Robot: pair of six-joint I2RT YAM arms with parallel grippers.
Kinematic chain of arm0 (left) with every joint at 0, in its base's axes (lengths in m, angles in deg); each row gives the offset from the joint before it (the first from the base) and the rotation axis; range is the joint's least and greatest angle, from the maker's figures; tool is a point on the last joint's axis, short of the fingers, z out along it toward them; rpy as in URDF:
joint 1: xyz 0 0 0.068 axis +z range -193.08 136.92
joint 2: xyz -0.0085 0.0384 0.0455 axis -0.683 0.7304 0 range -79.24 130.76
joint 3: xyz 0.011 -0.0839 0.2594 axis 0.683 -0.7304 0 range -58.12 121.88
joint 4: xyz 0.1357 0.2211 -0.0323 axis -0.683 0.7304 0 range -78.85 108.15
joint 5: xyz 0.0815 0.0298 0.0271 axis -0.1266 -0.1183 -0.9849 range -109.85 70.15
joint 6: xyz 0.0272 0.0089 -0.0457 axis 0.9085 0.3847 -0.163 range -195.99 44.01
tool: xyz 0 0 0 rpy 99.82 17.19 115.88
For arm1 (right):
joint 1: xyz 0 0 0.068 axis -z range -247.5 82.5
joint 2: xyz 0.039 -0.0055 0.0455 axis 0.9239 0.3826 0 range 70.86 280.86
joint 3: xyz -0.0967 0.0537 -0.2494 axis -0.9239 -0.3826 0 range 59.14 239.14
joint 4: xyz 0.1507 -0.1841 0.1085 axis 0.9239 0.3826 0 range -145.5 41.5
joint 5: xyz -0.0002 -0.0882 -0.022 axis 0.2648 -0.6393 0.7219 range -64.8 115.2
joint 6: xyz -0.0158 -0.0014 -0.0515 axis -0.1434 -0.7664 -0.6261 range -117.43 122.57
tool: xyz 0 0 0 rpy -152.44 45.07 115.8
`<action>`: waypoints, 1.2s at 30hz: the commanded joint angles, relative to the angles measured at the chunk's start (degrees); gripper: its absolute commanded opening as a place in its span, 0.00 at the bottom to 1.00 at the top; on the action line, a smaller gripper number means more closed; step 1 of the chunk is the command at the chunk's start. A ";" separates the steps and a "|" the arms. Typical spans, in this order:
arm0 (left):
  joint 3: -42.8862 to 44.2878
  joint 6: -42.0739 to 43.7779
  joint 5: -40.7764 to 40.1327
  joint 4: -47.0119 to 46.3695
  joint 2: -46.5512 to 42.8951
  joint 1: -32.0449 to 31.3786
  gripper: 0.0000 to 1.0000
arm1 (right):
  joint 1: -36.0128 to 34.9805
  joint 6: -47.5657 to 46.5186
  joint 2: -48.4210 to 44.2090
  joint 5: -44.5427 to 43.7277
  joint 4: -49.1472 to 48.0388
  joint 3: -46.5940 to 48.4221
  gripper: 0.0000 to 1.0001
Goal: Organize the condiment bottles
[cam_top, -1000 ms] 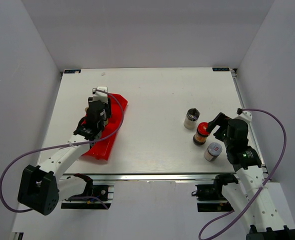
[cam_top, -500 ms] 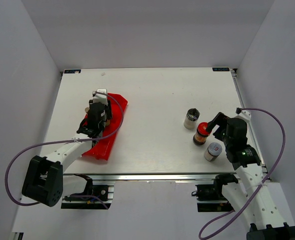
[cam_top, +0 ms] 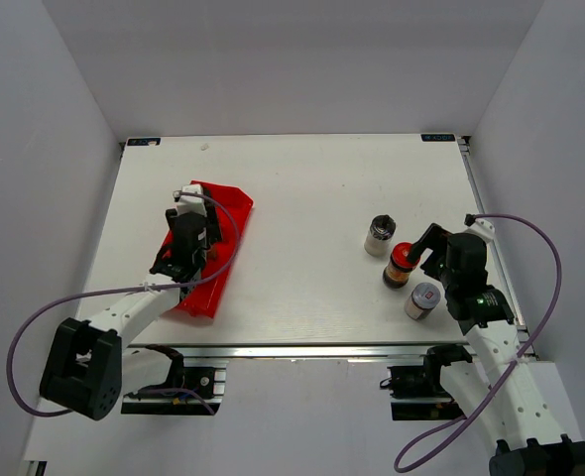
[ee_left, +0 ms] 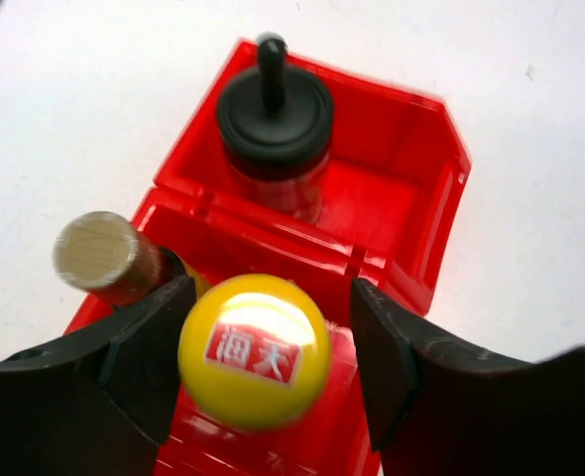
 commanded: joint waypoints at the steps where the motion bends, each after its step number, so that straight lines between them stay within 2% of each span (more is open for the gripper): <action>1: 2.17 -2.36 -3.99 -1.15 -4.35 0.37 0.75 | 0.18 -0.69 -0.91 0.54 -1.90 -0.05 0.89; 3: 3.40 -3.33 -4.52 1.14 -5.40 0.37 0.80 | 0.18 -0.69 -1.09 0.72 -1.90 -0.05 0.89; 5: 6.39 -4.90 -5.05 5.96 -6.46 0.37 0.97 | 0.18 -0.69 -1.09 1.07 -1.90 -0.14 0.89; 15: 24.30 -13.34 -5.84 27.85 -7.52 0.28 0.98 | 0.18 -1.22 -1.61 1.95 -1.29 0.65 0.89; 17: 26.51 -13.09 -3.84 28.92 -8.31 0.37 0.98 | 0.18 -1.13 -2.05 1.95 -1.11 1.00 0.89; 18: 28.53 -13.09 -0.08 29.62 -8.48 0.28 0.98 | 0.18 -1.13 -2.32 1.95 -0.94 1.09 0.89; 20: 29.77 -12.13 6.51 28.84 -8.48 0.19 0.98 | 0.09 -0.69 -2.76 1.25 -0.67 1.35 0.89; 21: 29.78 -12.12 14.21 26.31 -8.14 0.28 0.98 | 0.18 -0.17 -3.02 0.72 -0.59 1.44 0.89; 23: 29.52 -10.90 20.76 23.84 -5.43 -1.29 0.98 | 0.18 0.54 -3.72 -0.25 -0.06 1.79 0.89; 24: 29.69 -10.37 21.66 22.70 -4.02 -2.87 0.98 | 0.18 0.63 -3.90 -0.42 0.12 1.79 0.89; 27: 31.62 -5.98 16.76 22.25 4.06 -13.49 0.98 | 0.18 0.72 -4.60 -0.51 0.47 2.23 0.89; 28: 32.32 -3.44 18.57 21.55 6.26 -17.87 0.98 | 0.18 0.89 -4.78 -0.86 0.82 2.41 0.89; 31: 32.41 -1.05 26.65 16.54 13.39 -22.91 0.98 | 0.18 1.24 -5.13 -1.22 1.26 2.50 0.89; 35: 34.86 -0.08 26.68 13.37 22.08 -26.52 0.98 | 0.18 1.51 -5.22 -1.39 1.87 2.50 0.89; 36: 35.92 0.01 28.76 11.45 25.84 -27.48 0.98 | 0.18 1.68 -5.04 -1.48 1.88 2.50 0.89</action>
